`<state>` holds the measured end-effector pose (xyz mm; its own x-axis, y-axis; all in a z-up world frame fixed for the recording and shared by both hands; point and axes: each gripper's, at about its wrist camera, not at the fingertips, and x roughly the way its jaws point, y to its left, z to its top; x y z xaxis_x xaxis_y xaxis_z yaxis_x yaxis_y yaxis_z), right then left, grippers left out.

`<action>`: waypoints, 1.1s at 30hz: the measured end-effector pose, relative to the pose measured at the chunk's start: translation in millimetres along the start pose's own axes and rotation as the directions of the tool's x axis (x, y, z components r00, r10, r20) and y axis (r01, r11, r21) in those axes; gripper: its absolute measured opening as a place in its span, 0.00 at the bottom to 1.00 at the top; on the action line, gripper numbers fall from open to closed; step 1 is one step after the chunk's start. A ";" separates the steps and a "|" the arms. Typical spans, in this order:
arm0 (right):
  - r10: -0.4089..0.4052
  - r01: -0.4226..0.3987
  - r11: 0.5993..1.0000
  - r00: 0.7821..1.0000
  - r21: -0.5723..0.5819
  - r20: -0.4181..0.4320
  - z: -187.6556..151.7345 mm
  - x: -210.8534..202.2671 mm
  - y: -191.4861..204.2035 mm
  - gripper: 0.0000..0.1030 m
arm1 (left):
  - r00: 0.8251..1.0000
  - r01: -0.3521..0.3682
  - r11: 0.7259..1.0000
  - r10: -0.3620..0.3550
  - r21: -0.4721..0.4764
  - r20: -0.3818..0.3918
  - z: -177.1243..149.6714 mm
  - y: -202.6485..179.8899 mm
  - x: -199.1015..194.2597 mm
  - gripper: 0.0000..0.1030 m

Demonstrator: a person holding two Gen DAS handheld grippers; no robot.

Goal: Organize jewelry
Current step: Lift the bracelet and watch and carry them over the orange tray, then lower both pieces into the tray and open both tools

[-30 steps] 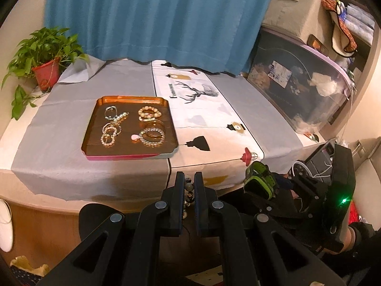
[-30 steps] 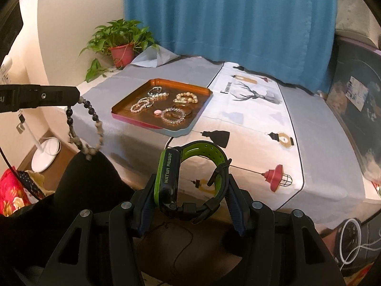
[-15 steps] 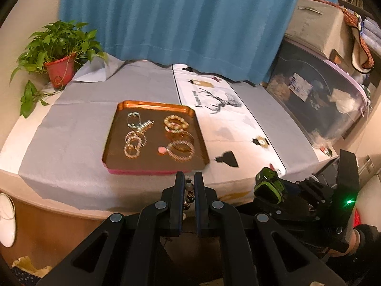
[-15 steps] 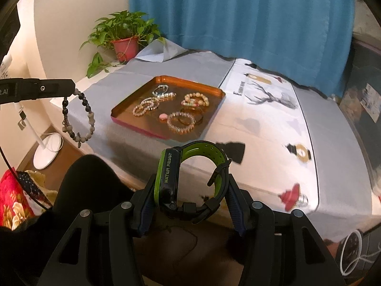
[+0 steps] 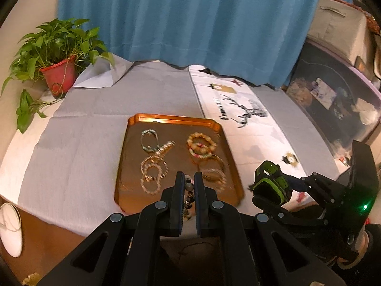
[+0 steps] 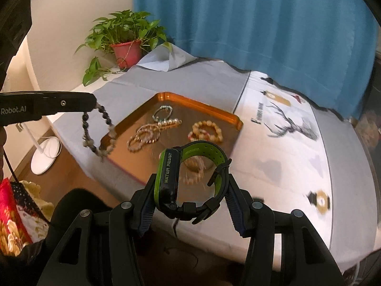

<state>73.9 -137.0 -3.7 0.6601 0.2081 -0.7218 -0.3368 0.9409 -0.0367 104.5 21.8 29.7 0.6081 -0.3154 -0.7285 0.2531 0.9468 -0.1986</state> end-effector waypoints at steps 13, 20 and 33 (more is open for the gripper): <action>0.013 -0.013 1.000 1.000 0.008 0.005 40.7 80.2 -6.7 0.53 | 0.996 -0.081 0.996 0.083 0.041 -0.043 37.8 23.9 74.3 0.06; 0.008 -0.008 1.000 1.000 0.005 -0.014 50.9 113.0 -13.6 0.54 | 0.991 -0.110 0.993 0.113 0.040 -0.075 43.7 30.6 110.8 0.06; -0.005 0.004 1.000 0.997 -0.010 -0.078 25.8 114.6 -13.6 0.81 | 0.941 -0.323 0.946 0.320 -0.008 -0.110 9.6 42.4 121.1 0.99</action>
<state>171.5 -119.1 -68.2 0.6077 0.1819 -0.7730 -0.3408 0.9390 -0.0470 196.1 23.1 -60.7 0.5708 0.0135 -0.8210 0.0368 0.9984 0.0420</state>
